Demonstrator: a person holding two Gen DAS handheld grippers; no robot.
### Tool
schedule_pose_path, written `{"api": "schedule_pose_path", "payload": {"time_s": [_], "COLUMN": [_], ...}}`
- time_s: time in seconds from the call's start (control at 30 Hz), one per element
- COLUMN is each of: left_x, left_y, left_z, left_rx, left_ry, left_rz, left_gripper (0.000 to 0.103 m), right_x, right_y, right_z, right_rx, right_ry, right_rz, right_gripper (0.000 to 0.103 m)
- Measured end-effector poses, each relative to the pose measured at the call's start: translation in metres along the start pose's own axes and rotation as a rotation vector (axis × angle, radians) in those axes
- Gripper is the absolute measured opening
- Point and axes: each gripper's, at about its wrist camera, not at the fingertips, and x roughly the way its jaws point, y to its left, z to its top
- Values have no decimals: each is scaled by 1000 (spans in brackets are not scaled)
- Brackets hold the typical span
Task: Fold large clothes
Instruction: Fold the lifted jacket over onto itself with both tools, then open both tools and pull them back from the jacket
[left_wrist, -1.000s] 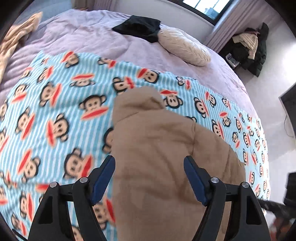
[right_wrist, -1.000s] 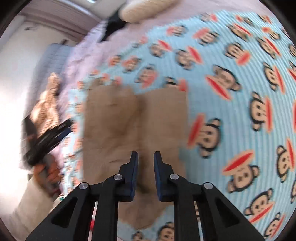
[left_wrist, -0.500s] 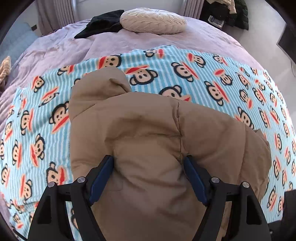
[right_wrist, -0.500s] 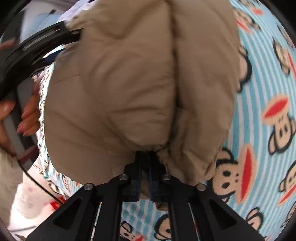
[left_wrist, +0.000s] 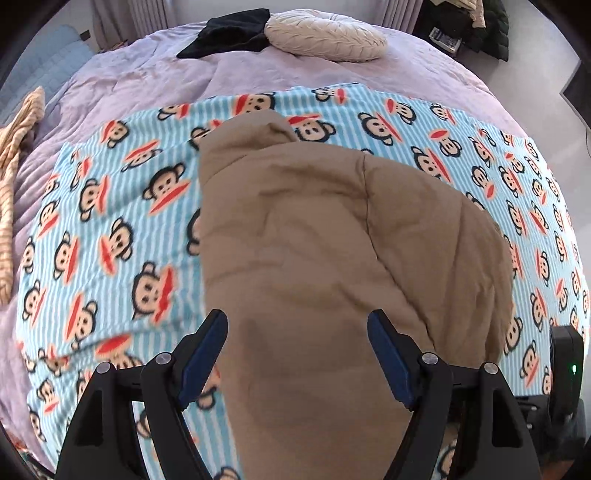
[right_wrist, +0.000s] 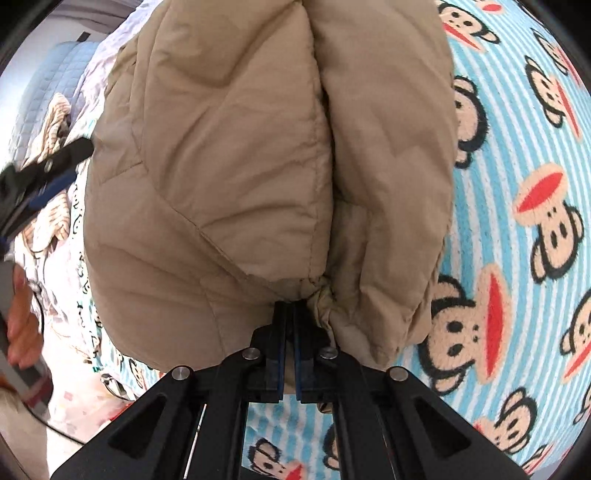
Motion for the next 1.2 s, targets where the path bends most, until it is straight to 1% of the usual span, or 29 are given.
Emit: {"api": "schedule_pose_path", "payload": {"time_s": [0.03,0.2,0.37,0.47,0.6,0.63,0.67,0.7,0.93,1.03,1.17,1.2], "left_x": [-3,-18,-32,-39,-44,-45,-47,-49,-67,-76,-91,-95], "left_y": [1,8,17,23,24,24,22,20,8,3,-3,-5], "left_z": [-3,-22,-50,-70,-90,-92,-94,-96,-104,-112,-129,-135], "left_rx": [-2,-20,-52,-79,-106,-107,-105,-101,-86,-92,-95,-96], "left_ry": [1,14,36,47,74,75,73,66,28,22,9,10], "left_rz": [1,-3,-8,-24,-19,-14,-9,-1,27,33,39,50], "left_gripper": [79,79,79,79,79,82,87,88,88,88,88,95], "right_x": [-3,-19,-40,-53,-67,-68,-69,-71,-81,-90,-96,-97], "right_y": [2,16,22,23,20,19,18,17,17,21,20,20], "right_z": [-1,-10,-21,-27,-34,-36,-37,-40,-56,-64,-78,-83], "right_rx": [2,-1,3,-4,9,13,15,17,5,-29,-40,-46], "right_ry": [-5,-28,-50,-66,-92,-97,-101,-106,-119,-137,-138,-137], "right_rz": [-5,-39,-33,-32,-13,-10,-7,-4,6,-1,6,10], "right_gripper": [6,6,6,6,6,6,6,6,6,6,6,6]}}
